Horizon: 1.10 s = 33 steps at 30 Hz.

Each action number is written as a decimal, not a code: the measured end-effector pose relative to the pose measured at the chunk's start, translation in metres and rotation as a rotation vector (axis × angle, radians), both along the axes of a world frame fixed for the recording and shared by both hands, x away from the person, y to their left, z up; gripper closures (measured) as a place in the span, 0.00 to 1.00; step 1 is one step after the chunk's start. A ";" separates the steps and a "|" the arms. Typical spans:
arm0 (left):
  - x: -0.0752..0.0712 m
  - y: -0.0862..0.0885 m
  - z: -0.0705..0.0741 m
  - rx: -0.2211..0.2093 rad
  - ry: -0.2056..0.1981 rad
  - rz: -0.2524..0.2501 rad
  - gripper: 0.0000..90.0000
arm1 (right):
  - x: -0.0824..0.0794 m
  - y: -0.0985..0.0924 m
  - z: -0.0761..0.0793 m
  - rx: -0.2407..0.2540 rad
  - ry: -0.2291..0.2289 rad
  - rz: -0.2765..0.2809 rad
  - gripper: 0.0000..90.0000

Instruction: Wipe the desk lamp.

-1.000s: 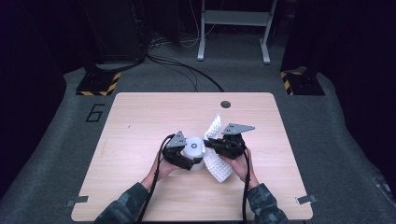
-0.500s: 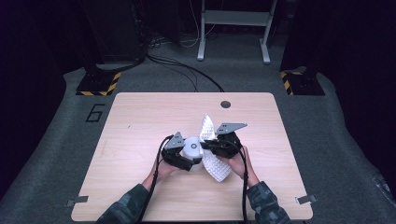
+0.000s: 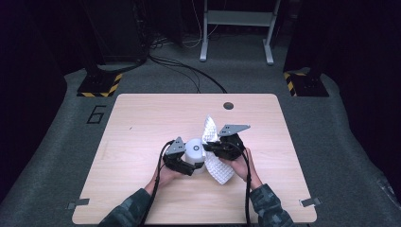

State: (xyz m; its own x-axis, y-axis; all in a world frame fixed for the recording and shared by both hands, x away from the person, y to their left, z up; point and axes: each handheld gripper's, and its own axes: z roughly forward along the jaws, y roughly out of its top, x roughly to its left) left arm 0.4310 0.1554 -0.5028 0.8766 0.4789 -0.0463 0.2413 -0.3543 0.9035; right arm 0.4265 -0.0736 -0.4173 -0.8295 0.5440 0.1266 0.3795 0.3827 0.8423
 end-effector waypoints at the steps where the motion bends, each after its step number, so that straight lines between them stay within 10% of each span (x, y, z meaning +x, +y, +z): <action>1: 0.000 0.000 -0.002 0.004 0.002 0.002 0.07 | 0.000 0.000 0.000 -0.001 0.001 0.002 0.95; 20: -0.002 0.000 -0.015 -0.002 -0.004 0.017 0.08 | -0.002 -0.001 -0.002 0.012 -0.013 0.001 0.95; 33: -0.003 0.000 -0.016 -0.006 -0.016 0.028 0.08 | -0.043 -0.014 -0.024 0.018 -0.158 0.096 0.94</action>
State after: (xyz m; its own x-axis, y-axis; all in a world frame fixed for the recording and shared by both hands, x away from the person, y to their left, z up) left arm 0.4283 0.1551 -0.5188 0.8635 0.5032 -0.0355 0.2369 -0.3424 0.9092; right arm 0.3833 -0.0873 -0.4417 -0.8877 0.4604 -0.0005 0.2043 0.3949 0.8957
